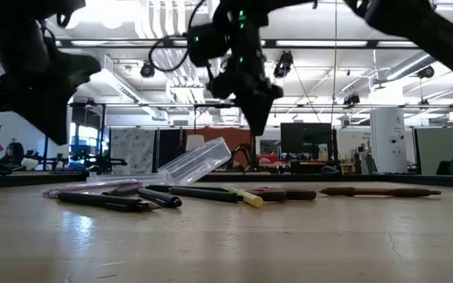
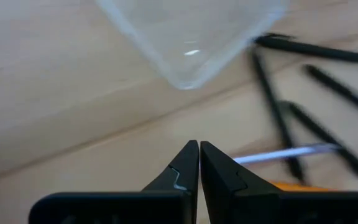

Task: Pick & place school supplies into a supply box
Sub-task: Put the scissor into the transparent supply box

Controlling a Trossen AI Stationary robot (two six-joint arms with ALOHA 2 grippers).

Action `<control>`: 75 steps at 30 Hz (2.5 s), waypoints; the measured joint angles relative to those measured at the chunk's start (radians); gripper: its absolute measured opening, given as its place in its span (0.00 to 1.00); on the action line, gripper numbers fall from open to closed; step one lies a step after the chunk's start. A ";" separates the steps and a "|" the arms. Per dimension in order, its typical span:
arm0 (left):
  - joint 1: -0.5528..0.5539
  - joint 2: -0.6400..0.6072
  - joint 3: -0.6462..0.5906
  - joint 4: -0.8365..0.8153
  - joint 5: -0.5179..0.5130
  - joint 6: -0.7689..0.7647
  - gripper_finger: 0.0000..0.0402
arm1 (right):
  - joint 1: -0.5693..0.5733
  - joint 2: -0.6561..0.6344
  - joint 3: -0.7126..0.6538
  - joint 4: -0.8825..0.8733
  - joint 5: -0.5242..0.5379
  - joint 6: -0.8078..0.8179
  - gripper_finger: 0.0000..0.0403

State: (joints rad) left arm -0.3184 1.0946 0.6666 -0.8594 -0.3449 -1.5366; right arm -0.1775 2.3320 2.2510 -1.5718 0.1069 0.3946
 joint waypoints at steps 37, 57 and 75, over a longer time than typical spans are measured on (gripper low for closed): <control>-0.233 -0.074 -0.058 -0.057 -0.007 0.193 0.08 | 0.414 -0.192 -0.597 0.488 0.004 1.051 0.40; -0.233 -0.074 -0.058 -0.049 -0.006 0.196 0.09 | 0.382 -0.176 -0.639 0.586 -0.006 1.151 0.41; -0.233 -0.074 -0.058 -0.049 -0.007 0.217 0.09 | 0.413 -0.135 -0.596 0.487 0.028 1.117 0.42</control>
State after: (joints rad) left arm -0.5514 1.0203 0.6083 -0.9089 -0.3515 -1.3200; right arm 0.2356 2.1968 1.6554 -1.0845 0.1354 1.5119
